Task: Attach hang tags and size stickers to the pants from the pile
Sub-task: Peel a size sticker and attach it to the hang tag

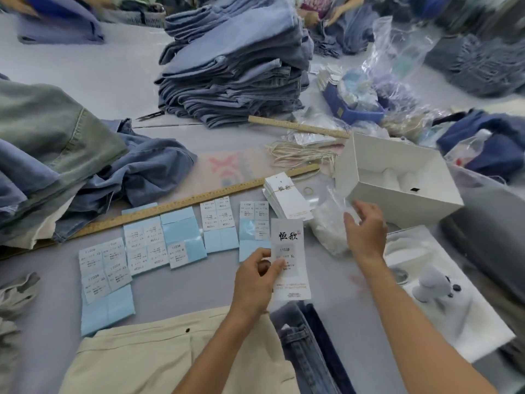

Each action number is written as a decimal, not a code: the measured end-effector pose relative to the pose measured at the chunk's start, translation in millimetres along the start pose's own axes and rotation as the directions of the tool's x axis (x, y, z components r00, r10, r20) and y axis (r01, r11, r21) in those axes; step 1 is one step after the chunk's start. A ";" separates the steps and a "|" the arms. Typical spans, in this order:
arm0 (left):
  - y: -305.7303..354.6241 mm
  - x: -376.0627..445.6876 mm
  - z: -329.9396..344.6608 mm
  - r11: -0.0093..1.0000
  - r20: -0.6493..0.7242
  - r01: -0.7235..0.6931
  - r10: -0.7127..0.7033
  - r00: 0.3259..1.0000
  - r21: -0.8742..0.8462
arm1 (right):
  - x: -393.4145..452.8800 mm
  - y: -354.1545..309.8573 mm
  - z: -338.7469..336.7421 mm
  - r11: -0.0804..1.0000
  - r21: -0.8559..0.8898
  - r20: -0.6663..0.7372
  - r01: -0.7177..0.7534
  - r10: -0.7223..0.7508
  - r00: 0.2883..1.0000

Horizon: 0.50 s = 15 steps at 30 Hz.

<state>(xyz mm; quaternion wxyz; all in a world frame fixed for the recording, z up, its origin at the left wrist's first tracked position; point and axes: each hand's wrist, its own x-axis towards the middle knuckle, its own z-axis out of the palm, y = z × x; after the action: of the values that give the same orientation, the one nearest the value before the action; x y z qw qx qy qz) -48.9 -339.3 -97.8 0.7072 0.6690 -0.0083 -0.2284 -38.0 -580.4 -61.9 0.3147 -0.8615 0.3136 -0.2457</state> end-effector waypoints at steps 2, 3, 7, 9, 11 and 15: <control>5.0 19.2 16.6 1.000 -0.006 -0.018 0.018 1.000 0.024 | 19.7 14.6 4.4 0.986 -0.163 0.110 -0.017 0.035 0.993; 8.5 28.6 24.0 0.999 -0.006 -0.024 0.024 1.000 0.038 | 23.5 20.1 6.9 0.976 -0.216 0.145 -0.019 0.052 0.988; 24.3 63.2 52.8 0.989 0.075 -0.062 0.052 0.996 0.133 | 19.8 29.6 13.0 0.953 -0.299 0.129 0.046 -0.007 0.992; 27.0 75.7 65.5 0.979 0.108 -0.076 0.057 0.993 0.188 | 17.3 30.9 12.9 0.969 -0.239 0.143 0.057 -0.023 0.989; 25.2 83.8 76.2 0.974 0.119 -0.089 0.065 0.991 0.211 | 18.1 32.0 12.0 0.987 -0.160 0.215 0.001 0.034 0.976; 15.8 86.2 90.4 0.975 0.105 -0.084 0.064 0.992 0.204 | 42.1 42.6 2.6 0.974 -0.022 0.387 -0.227 0.217 0.896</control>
<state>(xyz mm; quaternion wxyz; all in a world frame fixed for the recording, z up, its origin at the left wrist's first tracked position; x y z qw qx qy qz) 4.6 -453.3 -98.7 0.6400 0.7267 -0.0916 -0.2321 -24.1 -634.4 -83.8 0.4066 -0.8477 0.3386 -0.0371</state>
